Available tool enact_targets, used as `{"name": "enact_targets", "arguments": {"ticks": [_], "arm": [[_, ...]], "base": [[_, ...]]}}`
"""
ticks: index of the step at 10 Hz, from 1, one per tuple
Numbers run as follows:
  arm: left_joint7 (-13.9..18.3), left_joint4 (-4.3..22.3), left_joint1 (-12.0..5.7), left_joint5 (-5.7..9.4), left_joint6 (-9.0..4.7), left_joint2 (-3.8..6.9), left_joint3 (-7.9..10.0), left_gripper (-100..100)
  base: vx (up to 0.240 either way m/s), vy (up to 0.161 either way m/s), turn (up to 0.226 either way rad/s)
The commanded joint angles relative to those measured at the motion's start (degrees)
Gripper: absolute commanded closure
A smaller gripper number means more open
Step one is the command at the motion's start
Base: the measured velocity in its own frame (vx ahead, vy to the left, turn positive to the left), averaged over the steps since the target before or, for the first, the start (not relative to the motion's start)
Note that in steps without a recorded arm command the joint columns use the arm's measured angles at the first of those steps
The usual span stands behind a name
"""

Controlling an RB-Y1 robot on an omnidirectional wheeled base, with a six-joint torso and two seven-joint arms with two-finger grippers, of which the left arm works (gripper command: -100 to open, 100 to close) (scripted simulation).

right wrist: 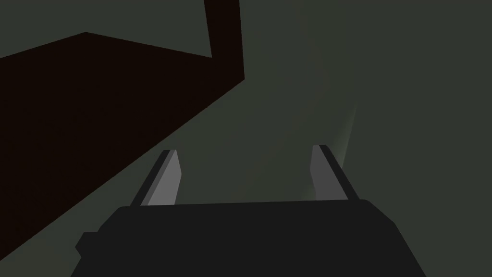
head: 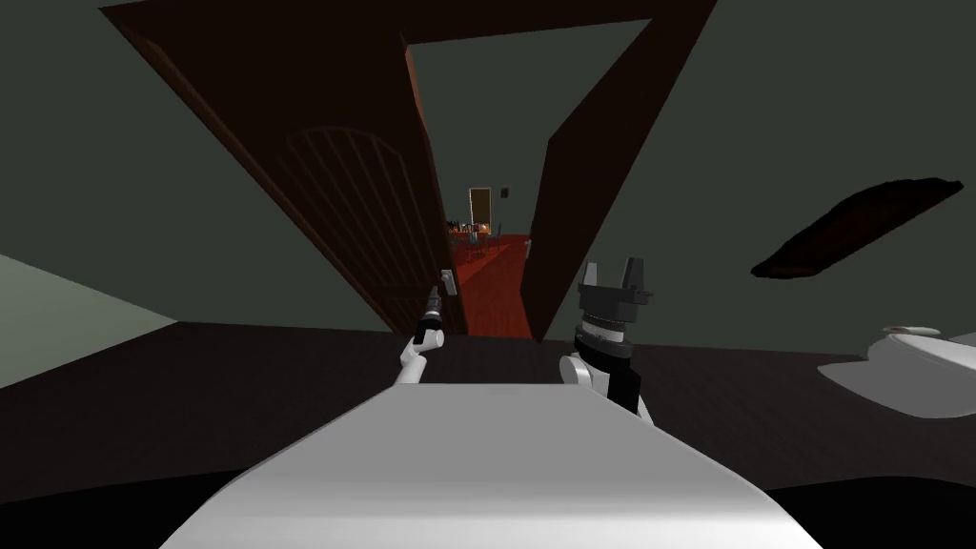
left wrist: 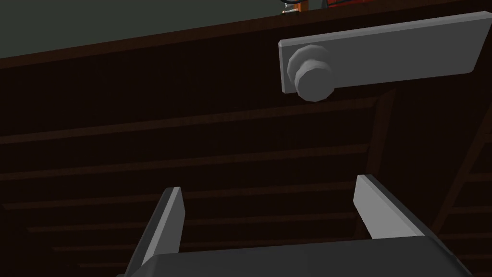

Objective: Push the door open

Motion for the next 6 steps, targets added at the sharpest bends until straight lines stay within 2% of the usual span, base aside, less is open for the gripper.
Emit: {"name": "enact_targets", "arguments": {"ticks": [1,6], "arm": [[-0.05,1.73,-0.99,0.25,-0.1,-0.15,0.14,-100],[-0.58,7.68,-4.6,1.06,-0.21,-1.62,0.65,-100]], "base": [[-0.019,0.162,-0.084],[-0.026,0.155,-0.163]]}}
